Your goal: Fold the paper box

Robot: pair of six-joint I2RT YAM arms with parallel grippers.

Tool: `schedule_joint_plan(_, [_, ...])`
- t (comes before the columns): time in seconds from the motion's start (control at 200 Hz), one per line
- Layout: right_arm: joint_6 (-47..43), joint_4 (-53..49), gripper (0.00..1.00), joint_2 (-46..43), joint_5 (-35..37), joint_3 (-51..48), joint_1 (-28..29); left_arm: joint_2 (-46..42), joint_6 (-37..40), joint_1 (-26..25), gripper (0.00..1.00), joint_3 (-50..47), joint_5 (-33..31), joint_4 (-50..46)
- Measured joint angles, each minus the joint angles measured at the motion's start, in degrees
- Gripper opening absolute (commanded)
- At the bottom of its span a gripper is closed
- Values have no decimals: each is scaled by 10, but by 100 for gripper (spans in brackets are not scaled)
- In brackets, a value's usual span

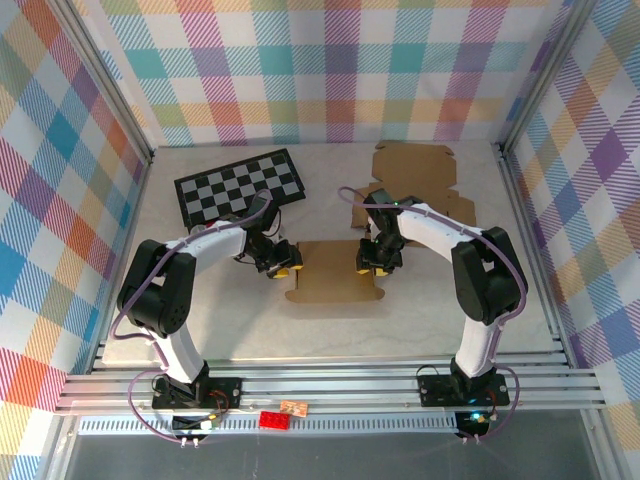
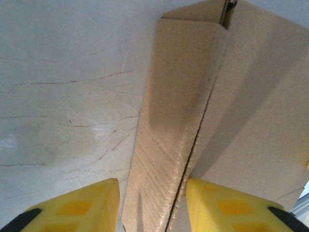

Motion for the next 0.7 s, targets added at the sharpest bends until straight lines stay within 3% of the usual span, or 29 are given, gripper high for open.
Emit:
schedule_joint_plan(0.29, [-16,26,63,-15,-49,-31,-43,-2,-2,-1,37,-7,9,23])
schedule_joint_plan(0.44, [-25,53,68,-29,-106,-49,-80,-3,-2,-2,37,-14,19,38])
schedule_joint_plan(0.7, [-40,85,73,-27,-158,-56,-105,-30,-13,-2,45,-24,21,49])
